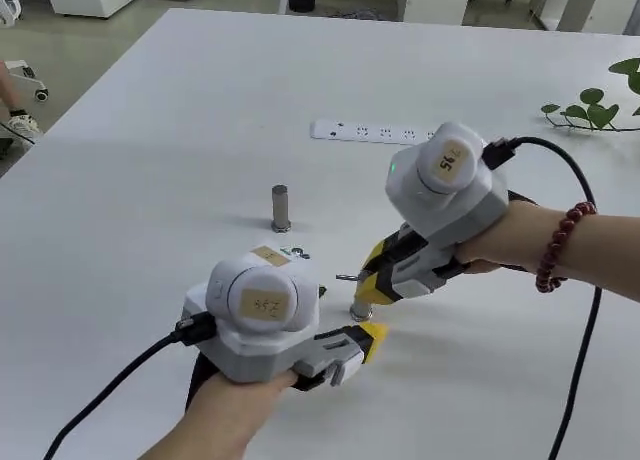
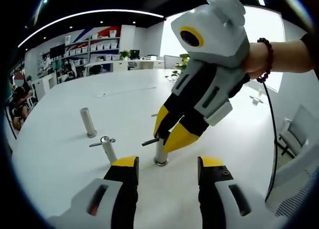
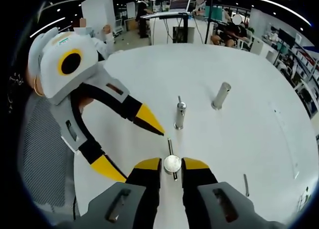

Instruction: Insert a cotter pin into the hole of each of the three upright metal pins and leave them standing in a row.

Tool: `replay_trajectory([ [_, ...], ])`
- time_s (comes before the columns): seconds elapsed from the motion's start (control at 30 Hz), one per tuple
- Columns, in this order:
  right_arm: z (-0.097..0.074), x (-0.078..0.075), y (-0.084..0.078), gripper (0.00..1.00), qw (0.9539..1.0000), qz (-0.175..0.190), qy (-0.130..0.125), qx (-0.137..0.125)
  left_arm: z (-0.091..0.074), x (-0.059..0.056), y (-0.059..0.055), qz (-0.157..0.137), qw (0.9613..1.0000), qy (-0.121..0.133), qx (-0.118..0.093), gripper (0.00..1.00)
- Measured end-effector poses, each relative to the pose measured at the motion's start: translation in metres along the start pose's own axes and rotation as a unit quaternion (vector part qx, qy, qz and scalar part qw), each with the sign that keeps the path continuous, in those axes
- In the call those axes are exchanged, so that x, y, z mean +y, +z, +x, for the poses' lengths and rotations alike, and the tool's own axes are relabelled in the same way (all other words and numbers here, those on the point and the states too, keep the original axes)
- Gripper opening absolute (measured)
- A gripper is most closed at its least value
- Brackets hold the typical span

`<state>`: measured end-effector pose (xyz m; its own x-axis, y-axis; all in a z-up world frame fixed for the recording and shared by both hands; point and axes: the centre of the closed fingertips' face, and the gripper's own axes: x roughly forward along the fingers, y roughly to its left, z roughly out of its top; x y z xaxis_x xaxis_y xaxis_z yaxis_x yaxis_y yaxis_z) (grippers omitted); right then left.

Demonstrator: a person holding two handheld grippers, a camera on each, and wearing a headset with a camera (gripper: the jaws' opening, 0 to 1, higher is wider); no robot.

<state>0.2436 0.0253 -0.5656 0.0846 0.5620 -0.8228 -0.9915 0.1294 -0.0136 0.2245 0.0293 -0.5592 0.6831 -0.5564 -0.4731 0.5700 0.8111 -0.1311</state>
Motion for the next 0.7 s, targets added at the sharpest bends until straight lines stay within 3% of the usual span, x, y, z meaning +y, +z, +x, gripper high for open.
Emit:
replay_trajectory([
  [0.53,-0.001,-0.001,0.0,0.08,0.9999,-0.003,0.0,-0.013,-0.024,0.007,0.011,-0.001,0.9997,0.013,-0.022,0.49],
  [0.7,-0.001,-0.002,0.0,0.08,0.9999,0.0,0.002,-0.017,-0.033,0.011,0.01,-0.003,0.9997,0.016,-0.021,0.51],
])
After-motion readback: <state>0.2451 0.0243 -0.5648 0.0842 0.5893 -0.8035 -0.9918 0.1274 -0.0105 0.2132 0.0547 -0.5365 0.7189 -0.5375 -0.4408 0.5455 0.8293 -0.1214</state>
